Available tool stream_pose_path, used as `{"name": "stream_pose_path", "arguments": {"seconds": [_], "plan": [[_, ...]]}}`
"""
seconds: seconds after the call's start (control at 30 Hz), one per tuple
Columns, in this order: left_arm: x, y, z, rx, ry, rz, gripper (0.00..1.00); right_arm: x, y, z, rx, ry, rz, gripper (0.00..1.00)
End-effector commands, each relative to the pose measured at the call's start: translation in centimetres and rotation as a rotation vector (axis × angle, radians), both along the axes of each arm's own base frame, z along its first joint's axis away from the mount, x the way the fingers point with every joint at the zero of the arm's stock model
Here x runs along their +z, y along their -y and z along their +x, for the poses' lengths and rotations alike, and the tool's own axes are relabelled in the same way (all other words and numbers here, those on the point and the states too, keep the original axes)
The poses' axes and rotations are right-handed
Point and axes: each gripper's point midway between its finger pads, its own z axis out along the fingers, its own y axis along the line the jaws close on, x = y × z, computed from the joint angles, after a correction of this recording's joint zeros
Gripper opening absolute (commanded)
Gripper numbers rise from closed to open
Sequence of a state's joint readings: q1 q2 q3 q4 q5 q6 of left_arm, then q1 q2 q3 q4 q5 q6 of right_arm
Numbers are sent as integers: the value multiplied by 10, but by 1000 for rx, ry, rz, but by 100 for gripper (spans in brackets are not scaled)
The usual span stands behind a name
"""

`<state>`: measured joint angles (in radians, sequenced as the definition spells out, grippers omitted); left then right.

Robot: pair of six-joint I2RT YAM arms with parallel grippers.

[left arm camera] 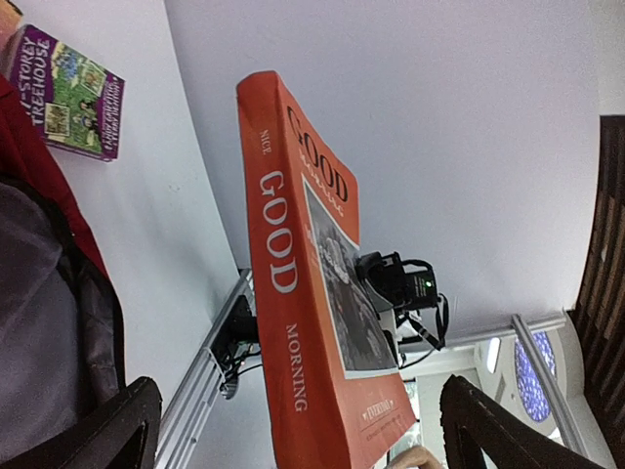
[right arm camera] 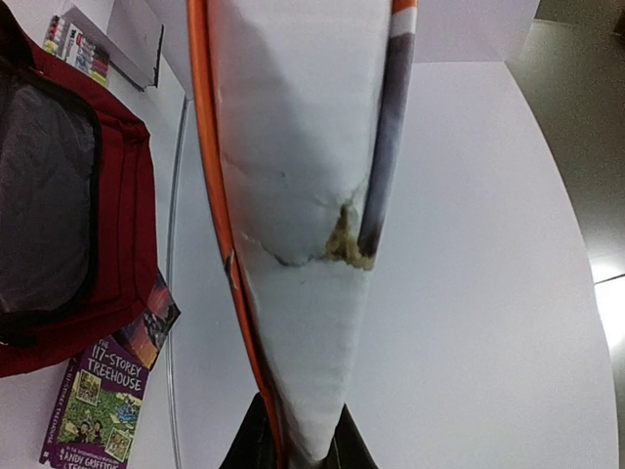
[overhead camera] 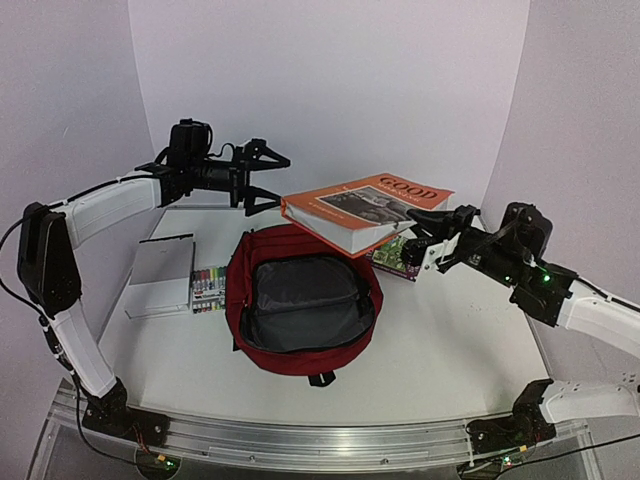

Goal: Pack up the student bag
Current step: Pick up the book from the center of the board.

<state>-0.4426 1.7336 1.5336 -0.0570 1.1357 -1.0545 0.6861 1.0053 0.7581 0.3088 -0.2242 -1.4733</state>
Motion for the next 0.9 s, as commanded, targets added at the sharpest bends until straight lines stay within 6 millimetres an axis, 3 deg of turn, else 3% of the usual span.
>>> {"name": "stream_pose_path", "arguments": {"seconds": [0.0, 0.2, 0.33, 0.43, 0.57, 0.63, 0.7, 0.77, 0.8, 0.87], "plan": [[12, 14, -28, -166, 11, -75, 100, 40, -7, -23, 104, 187, 61, 0], [-1, 49, -59, -306, -7, -54, 99, 37, -14, -26, 151, 192, 51, 0], [-1, 57, -70, -357, -1, -60, 92, 34, -19, -24, 164, 188, 40, 0], [-1, 57, -71, -358, 14, -70, 79, 31, -21, -23, 169, 186, 38, 3], [5, 58, -69, -357, 33, -92, 54, 29, -20, -20, 157, 178, 44, 15], [7, 59, -66, -352, 42, -103, 39, 30, -18, -16, 131, 165, 57, 30], [8, 58, -59, -329, 47, -108, 30, 36, -13, -9, 83, 142, 90, 60], [13, 55, -51, -293, 75, -123, 25, 45, -6, -1, 24, 115, 137, 84], [16, 50, -43, -259, 93, -131, 24, 48, 0, 3, -15, 91, 165, 93], [24, 38, -23, -171, 142, -148, 23, 50, 14, 15, -116, -4, 231, 98]]}}
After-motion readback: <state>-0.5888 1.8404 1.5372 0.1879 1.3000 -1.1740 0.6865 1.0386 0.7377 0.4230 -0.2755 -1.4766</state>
